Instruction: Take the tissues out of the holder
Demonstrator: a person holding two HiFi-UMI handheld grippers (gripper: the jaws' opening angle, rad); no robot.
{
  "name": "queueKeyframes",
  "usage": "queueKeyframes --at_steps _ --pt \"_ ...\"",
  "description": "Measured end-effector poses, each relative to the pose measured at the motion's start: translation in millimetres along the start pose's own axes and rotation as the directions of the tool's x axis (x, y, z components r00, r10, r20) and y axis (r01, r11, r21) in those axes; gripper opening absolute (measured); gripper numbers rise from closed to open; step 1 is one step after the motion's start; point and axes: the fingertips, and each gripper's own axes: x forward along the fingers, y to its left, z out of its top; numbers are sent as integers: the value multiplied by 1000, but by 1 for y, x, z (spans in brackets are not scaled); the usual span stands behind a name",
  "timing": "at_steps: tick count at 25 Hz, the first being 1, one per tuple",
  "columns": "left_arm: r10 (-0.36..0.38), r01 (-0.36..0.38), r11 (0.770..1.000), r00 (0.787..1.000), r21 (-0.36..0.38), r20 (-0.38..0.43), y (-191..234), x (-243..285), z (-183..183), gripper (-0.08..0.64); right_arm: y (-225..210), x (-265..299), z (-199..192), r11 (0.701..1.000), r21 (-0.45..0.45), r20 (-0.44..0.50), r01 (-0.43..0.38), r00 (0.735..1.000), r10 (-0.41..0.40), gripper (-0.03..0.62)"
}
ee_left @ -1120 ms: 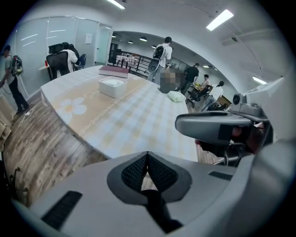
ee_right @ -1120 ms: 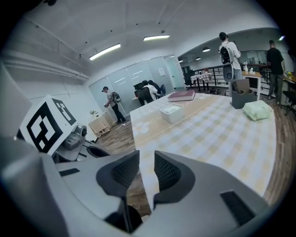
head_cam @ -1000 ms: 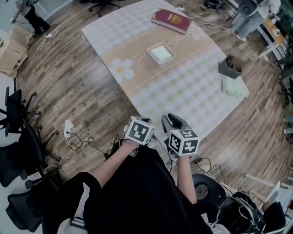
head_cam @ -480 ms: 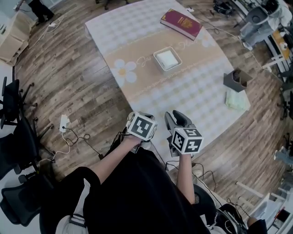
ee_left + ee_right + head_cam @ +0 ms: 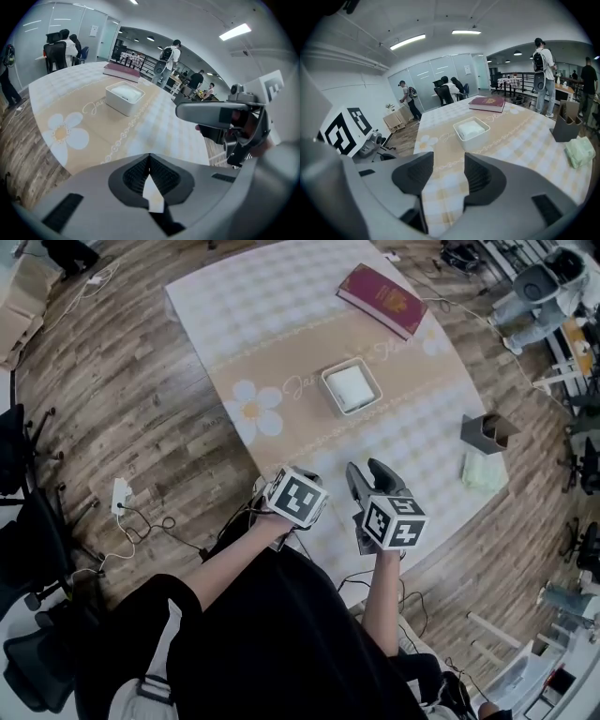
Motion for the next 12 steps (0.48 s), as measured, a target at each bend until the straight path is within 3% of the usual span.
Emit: queueKeyframes --at_steps 8,12 --pt "-39 39 999 999 -12 -7 32 5 33 0 -12 43 42 999 -31 -2 31 1000 -31 245" --pt "-61 61 998 998 -25 -22 43 7 38 0 -22 64 59 995 -91 -30 52 998 -55 289"
